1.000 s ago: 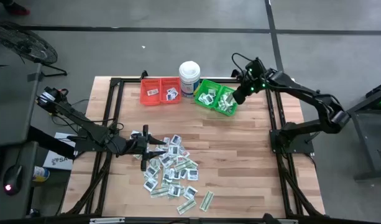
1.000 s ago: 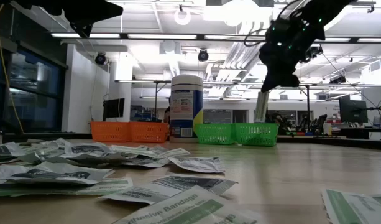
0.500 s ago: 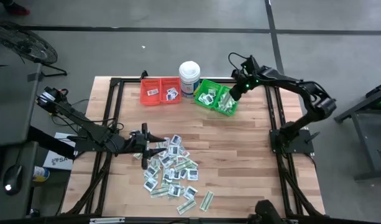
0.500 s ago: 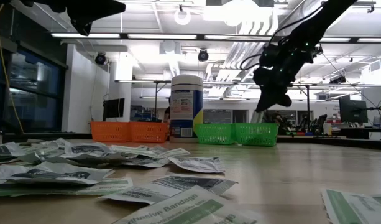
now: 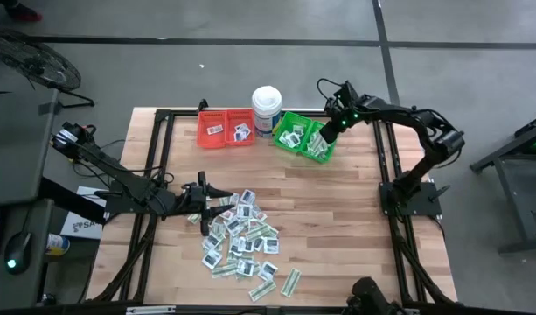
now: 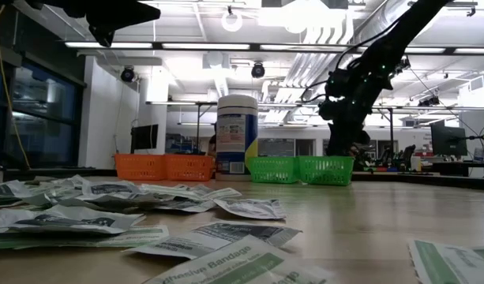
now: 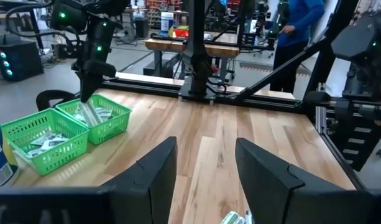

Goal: Pick & Place First Aid Supplies
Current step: Put the green bandage pack into the right green bin

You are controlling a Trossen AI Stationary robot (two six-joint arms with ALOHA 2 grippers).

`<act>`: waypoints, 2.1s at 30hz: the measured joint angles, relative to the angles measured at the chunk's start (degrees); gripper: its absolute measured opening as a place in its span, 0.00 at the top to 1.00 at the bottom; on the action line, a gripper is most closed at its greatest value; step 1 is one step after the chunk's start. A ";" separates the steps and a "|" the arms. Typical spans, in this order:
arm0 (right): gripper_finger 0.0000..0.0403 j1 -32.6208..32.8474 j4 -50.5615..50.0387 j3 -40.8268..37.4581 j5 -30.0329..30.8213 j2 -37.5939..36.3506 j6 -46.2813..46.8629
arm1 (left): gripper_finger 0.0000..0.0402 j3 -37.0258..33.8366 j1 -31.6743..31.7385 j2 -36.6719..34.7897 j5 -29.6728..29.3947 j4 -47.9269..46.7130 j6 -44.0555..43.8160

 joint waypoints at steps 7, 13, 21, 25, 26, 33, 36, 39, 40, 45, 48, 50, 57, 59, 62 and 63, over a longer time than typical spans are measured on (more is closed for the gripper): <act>0.84 0.00 -0.26 0.00 0.23 -0.78 1.14 | 0.60 0.00 0.00 0.00 0.02 -0.06 -0.66; 0.62 0.00 -1.05 0.00 0.11 -1.22 2.99 | 0.60 0.00 0.00 0.00 1.20 -0.04 -0.88; 0.51 0.49 -6.92 0.00 0.06 -7.80 3.05 | 0.60 0.00 0.00 0.00 5.75 -0.18 -1.03; 0.51 2.52 -11.13 0.00 0.02 -12.88 4.25 | 0.60 0.00 0.00 0.00 5.86 -0.61 0.19; 0.51 3.39 -12.19 0.00 0.01 -14.13 4.91 | 0.60 0.00 0.00 0.00 5.84 -0.63 0.65; 0.52 15.53 -16.47 0.00 0.31 -22.39 12.55 | 0.60 0.04 -0.02 -1.79 7.29 -3.21 3.13; 0.54 23.28 -16.88 0.00 2.11 -24.88 18.04 | 0.60 0.04 -0.02 -4.01 7.73 -5.63 4.08; 0.55 32.27 -16.83 0.00 5.61 -26.29 23.80 | 0.60 0.04 -0.02 -6.93 8.83 -7.43 5.70; 0.56 35.42 -16.75 0.00 6.85 -26.46 25.99 | 0.60 0.04 -0.02 -8.04 9.11 -8.39 6.51; 0.58 50.70 -14.49 0.00 12.02 -25.99 37.82 | 0.60 0.04 -0.02 -12.68 9.96 -12.85 9.71; 0.59 59.62 -11.74 0.00 16.74 -25.49 45.16 | 0.60 0.04 -0.02 -14.48 11.56 -14.90 11.35; 0.60 65.23 -8.93 0.00 19.60 -24.78 49.78 | 0.60 0.04 0.00 -15.23 14.05 -15.18 12.76; 0.60 80.18 3.63 0.02 25.59 -15.93 60.80 | 0.60 -0.16 0.00 -15.53 19.27 -14.76 16.18; 0.60 82.88 7.65 0.02 25.96 -12.18 62.82 | 0.60 -1.52 0.02 -15.62 20.50 -12.03 16.97; 0.60 85.44 13.46 0.02 25.79 -6.49 65.15 | 0.60 -5.89 0.00 -16.98 22.59 -3.74 17.20; 0.60 86.08 15.67 0.02 25.39 -4.59 65.77 | 0.60 -7.73 0.00 -17.44 22.74 -0.57 17.16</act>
